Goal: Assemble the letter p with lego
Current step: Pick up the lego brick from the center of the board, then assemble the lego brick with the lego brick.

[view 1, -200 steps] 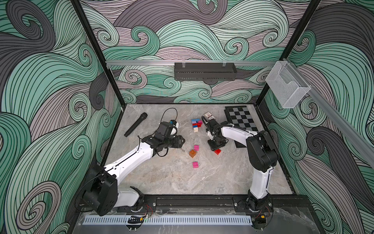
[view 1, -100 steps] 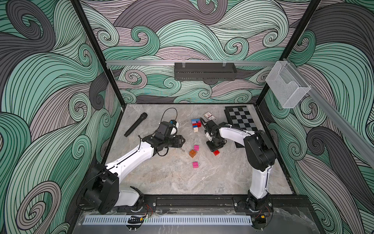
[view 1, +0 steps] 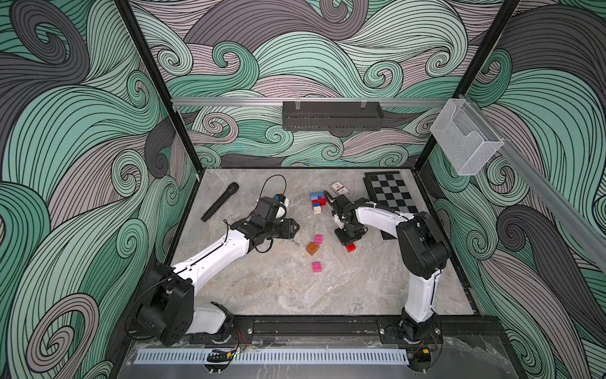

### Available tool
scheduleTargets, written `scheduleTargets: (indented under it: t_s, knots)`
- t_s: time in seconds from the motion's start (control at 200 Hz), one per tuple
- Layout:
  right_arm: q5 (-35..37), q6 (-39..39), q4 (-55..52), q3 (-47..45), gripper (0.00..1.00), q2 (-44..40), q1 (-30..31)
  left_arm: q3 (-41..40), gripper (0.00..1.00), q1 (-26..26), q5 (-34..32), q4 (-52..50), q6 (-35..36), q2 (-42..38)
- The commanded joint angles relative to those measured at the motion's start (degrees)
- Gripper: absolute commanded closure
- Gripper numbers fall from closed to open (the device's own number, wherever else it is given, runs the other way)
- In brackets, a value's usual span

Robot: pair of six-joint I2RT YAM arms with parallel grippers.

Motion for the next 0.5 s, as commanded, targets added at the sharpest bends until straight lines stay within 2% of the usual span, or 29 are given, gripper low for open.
scheduleTargets:
  t_s: [0.0,0.145,0.28,0.495]
  knots:
    - [0.2,-1.2,-2.5,0.8,0.78,-4.6,1.9,-2.0,0.50,0.6,0.5,2.8,-0.4,-1.6]
    - [-1.7,-3.8,-4.0,2.2,0.78,-7.7,5.5,-5.2,0.51,1.5,0.8,5.6,-0.5,-4.1]
    - [-4.5,-9.3,-4.0,3.2,0.78,-9.3,10.7,-9.7,0.51,2.6,1.0,9.1,-1.4,-7.7]
    - [-4.3,-11.4,-6.0,9.2,0.78,-5.3,17.2,-16.0,0.49,5.8,0.5,11.7,-2.8,-14.2]
